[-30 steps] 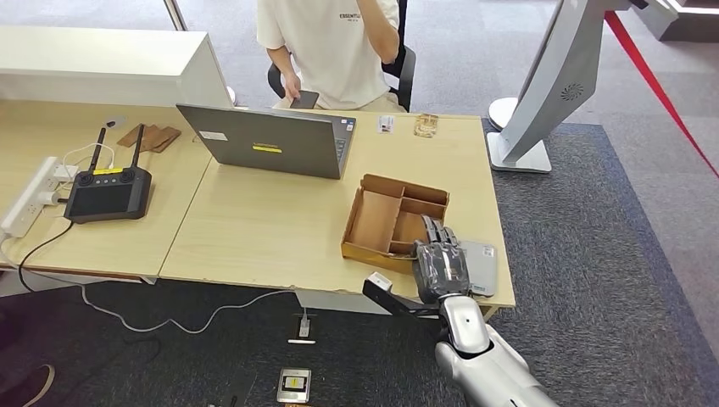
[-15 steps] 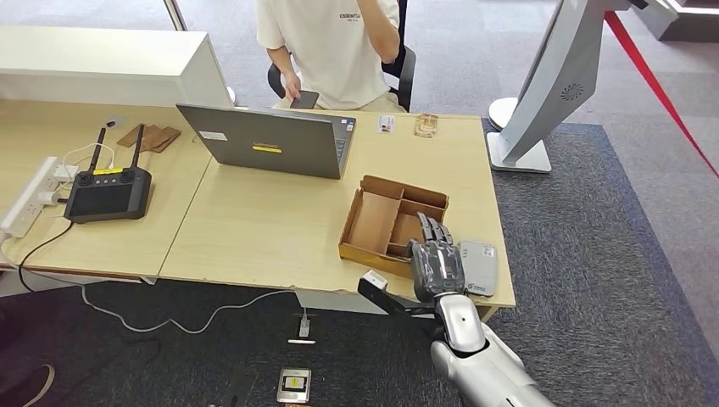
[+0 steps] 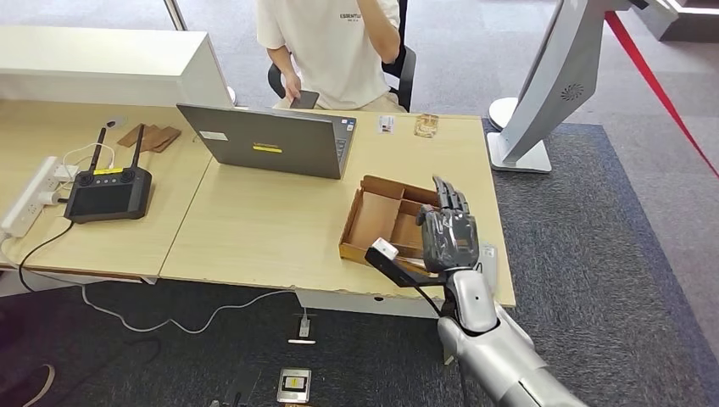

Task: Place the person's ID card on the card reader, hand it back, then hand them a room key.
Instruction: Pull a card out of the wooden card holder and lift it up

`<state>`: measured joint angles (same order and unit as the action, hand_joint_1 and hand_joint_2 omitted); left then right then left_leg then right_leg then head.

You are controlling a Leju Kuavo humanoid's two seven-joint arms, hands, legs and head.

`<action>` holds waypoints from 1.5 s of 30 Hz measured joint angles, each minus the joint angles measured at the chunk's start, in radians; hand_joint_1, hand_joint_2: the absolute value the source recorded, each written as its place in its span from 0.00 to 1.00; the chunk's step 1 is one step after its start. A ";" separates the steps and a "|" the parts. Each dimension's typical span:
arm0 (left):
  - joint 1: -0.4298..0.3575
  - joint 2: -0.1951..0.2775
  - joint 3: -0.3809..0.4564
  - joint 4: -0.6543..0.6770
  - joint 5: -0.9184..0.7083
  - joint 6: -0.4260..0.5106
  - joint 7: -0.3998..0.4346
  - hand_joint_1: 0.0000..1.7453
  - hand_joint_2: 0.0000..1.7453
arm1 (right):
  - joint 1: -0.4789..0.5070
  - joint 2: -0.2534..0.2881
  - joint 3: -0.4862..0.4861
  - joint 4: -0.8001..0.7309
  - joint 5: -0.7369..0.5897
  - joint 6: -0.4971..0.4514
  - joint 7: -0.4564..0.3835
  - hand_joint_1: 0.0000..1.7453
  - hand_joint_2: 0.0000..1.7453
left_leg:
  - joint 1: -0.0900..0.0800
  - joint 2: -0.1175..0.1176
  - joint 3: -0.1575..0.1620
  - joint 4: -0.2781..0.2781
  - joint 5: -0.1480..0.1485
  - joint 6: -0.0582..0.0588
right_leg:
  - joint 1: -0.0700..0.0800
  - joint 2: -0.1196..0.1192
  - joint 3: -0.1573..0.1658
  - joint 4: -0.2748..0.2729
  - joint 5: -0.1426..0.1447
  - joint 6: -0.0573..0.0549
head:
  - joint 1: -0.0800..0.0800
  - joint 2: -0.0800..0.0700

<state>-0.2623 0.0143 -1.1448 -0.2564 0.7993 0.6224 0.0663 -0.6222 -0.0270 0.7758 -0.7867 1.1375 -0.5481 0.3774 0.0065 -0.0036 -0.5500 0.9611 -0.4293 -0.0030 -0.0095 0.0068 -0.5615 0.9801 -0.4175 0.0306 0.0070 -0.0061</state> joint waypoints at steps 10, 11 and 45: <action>-0.004 -0.002 -0.009 0.000 0.000 0.000 0.004 0.00 1.00 | -0.016 -0.039 -0.032 -0.101 0.007 0.020 0.014 0.75 1.00 | 0.000 0.000 0.000 0.000 0.000 0.000 | 0.000 0.000 0.000 0.000 0.000 0.000 | 0.000 0.000; -0.004 -0.002 -0.009 0.000 0.000 0.000 0.004 0.00 1.00 | -0.016 -0.041 -0.033 -0.106 0.007 0.020 0.014 0.50 1.00 | 0.000 0.000 0.000 0.000 0.000 0.000 | 0.000 0.000 0.000 0.000 0.000 0.000 | 0.000 0.000; -0.005 -0.004 -0.012 0.000 0.036 0.000 -0.012 0.00 1.00 | 0.056 -0.003 -0.017 -0.093 -0.186 0.080 -0.202 0.00 1.00 | 0.000 0.000 0.000 0.000 0.000 0.000 | 0.000 0.000 0.000 0.000 0.000 0.000 | 0.000 0.000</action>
<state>-0.2675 0.0107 -1.1570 -0.2562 0.8350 0.6226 0.0538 -0.5661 -0.0296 0.7592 -0.8800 0.9510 -0.4678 0.1751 0.0065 -0.0039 -0.5504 0.9609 -0.4294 -0.0030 -0.0095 0.0068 -0.5614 0.9801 -0.4177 0.0305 0.0070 -0.0061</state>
